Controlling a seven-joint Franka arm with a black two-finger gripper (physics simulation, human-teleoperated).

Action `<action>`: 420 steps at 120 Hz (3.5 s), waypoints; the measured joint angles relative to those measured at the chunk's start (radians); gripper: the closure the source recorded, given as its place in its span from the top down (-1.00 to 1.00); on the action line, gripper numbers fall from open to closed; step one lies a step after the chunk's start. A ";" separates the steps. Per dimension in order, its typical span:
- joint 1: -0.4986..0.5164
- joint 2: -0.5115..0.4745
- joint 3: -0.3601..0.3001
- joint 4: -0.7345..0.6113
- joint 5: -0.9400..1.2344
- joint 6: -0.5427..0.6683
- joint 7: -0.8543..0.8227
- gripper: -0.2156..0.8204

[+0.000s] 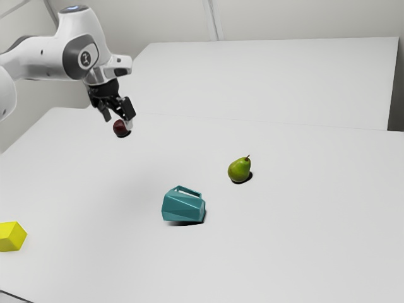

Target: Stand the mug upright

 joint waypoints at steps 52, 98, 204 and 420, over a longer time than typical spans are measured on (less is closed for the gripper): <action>0.053 -0.056 0.031 -0.225 -0.270 0.031 0.012 0.58; 0.033 0.018 0.031 -0.352 -0.462 0.011 0.121 0.58; -0.026 0.097 0.037 -0.419 -0.850 0.038 0.289 0.58; -0.173 -0.093 0.065 -0.438 -0.310 0.289 0.208 -0.91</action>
